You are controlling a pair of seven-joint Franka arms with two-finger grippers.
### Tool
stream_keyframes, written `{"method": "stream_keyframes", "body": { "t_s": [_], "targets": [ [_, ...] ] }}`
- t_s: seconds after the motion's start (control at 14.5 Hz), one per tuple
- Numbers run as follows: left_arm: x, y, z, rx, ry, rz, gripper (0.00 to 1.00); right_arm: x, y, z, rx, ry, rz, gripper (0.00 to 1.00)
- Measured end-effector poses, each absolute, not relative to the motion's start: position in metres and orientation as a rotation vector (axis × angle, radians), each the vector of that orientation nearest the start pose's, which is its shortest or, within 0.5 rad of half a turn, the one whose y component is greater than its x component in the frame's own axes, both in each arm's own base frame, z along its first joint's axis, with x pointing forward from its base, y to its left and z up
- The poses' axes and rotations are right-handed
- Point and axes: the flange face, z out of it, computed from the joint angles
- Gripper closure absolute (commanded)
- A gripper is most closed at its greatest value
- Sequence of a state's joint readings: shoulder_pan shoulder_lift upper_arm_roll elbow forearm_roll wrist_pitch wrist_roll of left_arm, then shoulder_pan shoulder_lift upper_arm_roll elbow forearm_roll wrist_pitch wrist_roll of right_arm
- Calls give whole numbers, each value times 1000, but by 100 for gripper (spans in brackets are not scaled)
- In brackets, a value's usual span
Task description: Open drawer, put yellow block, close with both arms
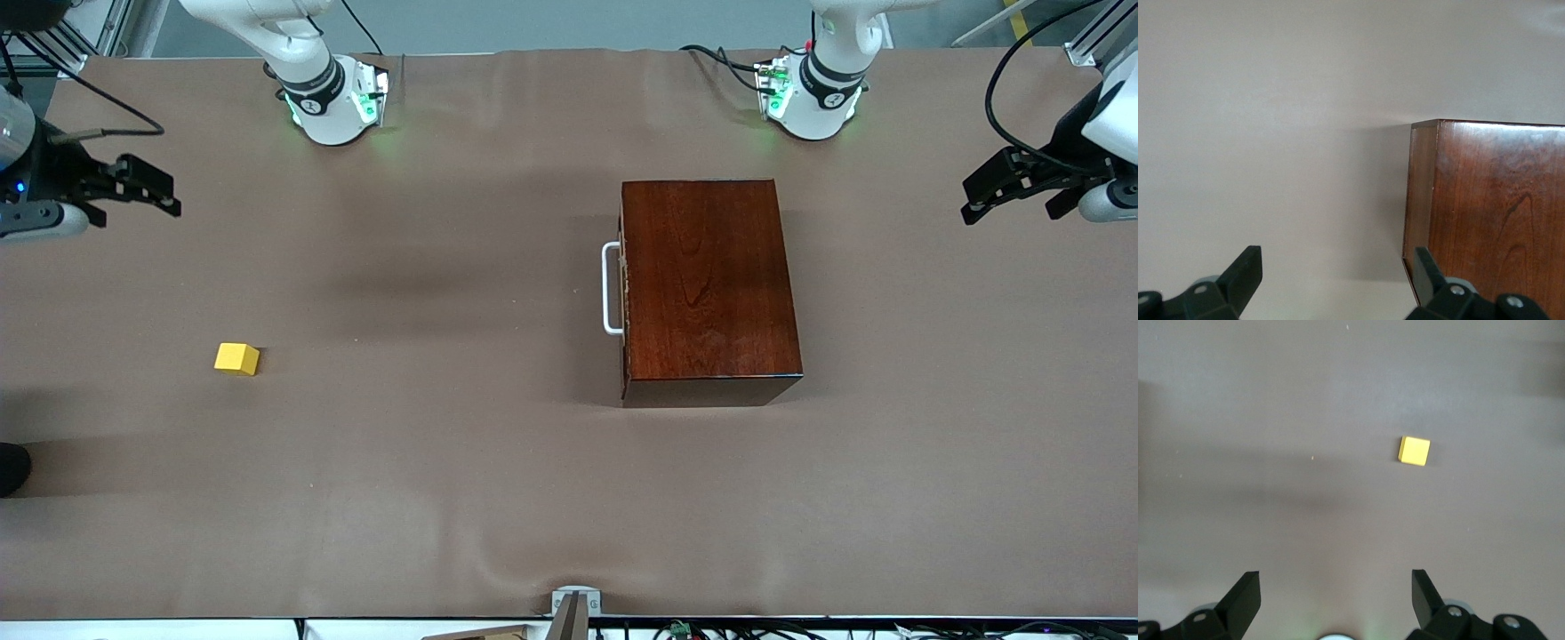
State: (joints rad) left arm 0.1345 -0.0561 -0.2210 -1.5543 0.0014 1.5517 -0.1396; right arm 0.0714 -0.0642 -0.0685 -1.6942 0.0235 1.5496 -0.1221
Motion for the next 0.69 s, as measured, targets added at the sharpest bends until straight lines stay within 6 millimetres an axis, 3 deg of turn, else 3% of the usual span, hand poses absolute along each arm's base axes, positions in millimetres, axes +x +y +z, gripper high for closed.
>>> {"method": "stream_keyframes", "body": {
  "t_s": [0.14, 0.48, 0.69],
  "targets": [
    [533, -51, 660, -3131, -81, -75, 0, 539, 1, 593, -3106, -185, 97, 0],
    [531, -48, 661, -3113, -83, -62, 0, 545, -7, 611, -3111, -163, 94, 0],
    [531, -49, 661, -3112, -80, -61, 0, 546, -15, 612, -3112, -139, 95, 0]
  ]
}}
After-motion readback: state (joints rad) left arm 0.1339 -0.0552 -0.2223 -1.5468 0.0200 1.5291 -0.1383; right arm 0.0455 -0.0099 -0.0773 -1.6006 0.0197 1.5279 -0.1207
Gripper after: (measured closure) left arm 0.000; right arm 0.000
